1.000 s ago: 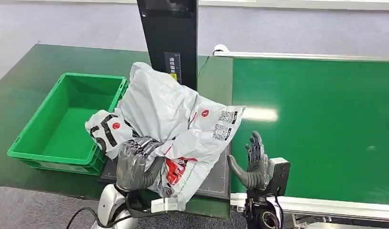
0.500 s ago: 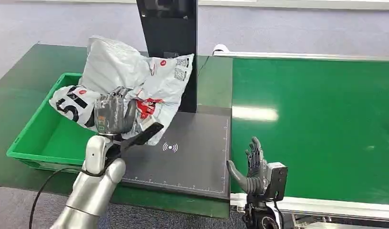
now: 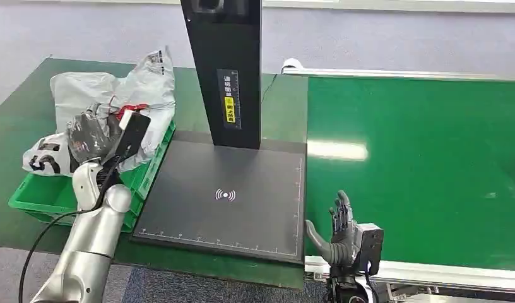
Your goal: Moved the parcel from conveyor to table for the left to box.
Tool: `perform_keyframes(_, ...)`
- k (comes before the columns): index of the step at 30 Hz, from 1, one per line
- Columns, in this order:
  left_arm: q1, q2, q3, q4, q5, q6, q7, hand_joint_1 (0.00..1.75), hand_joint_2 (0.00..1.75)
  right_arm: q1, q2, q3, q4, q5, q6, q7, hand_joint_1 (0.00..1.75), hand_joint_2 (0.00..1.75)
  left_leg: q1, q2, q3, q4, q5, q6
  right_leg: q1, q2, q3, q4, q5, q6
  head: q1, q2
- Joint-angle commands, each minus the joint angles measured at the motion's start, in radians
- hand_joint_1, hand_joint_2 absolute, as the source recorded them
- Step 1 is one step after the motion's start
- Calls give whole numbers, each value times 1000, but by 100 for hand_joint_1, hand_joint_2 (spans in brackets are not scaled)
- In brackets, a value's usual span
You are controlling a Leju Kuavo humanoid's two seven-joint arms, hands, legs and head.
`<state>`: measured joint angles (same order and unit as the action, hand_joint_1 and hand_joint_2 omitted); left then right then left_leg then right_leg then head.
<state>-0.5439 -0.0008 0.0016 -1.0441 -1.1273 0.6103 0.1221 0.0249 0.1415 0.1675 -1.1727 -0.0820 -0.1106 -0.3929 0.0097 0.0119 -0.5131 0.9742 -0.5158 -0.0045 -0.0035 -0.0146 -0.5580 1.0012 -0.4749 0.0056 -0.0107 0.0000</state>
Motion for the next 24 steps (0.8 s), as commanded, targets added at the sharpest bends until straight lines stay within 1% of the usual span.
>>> perform_keyframes(1,2,-5,29,67,-54,-108,25,175,175,-24,-3,1,12,7,1,19,0,175,0,-1,-1,-1,1,0,0,1,-1,-1,1,0,0,0)
perform_keyframes(4,13,-19,-18,71,-88,-132,14,175,175,-30,0,0,17,12,6,23,0,175,0,-1,-1,-1,1,0,0,0,0,-1,1,0,0,0)
perform_keyframes(5,16,-21,-31,77,-92,-159,12,157,175,-33,1,-1,20,13,8,24,0,175,-1,-1,-1,0,1,0,-1,0,0,-1,1,0,0,0)
perform_keyframes(7,22,-27,-37,81,-93,-160,15,157,175,-35,1,-1,20,14,8,25,0,175,-1,-1,-1,0,1,0,-1,0,0,0,1,0,0,0)
perform_keyframes(8,26,-29,-44,86,-97,-164,18,3,175,-36,1,-1,22,16,10,26,0,175,-1,-2,-1,-1,1,0,-1,0,0,-1,1,0,0,0)
perform_keyframes(9,25,-32,-41,91,-87,-171,22,0,175,-41,1,-1,25,18,12,28,0,175,-1,-1,-1,-1,1,0,-1,0,0,-1,1,0,0,0)
perform_keyframes(17,19,-29,-41,96,-81,-174,21,0,175,-49,2,-3,31,19,13,31,0,175,0,-1,-1,-1,1,0,0,1,-1,-1,1,0,0,0)
perform_keyframes(18,22,-31,-39,87,-65,-168,7,0,175,-50,2,-5,32,19,14,31,0,175,0,-1,-1,-1,1,0,0,1,-1,-1,1,0,0,0)
perform_keyframes(20,49,-22,-53,45,-56,-58,-67,0,175,-47,3,-4,24,22,18,31,0,175,0,-1,-1,0,1,0,0,1,-1,-1,1,0,0,0)
perform_keyframes(23,82,-39,-40,-31,86,5,-185,0,175,-32,1,-4,-1,18,11,22,0,175,0,0,-1,-1,1,0,0,1,-1,-1,1,0,0,0)
perform_keyframes(24,86,-41,-38,-44,104,14,-193,0,175,-28,-1,-4,-7,18,10,18,0,175,0,0,-1,0,0,0,0,1,-1,0,1,0,0,0)
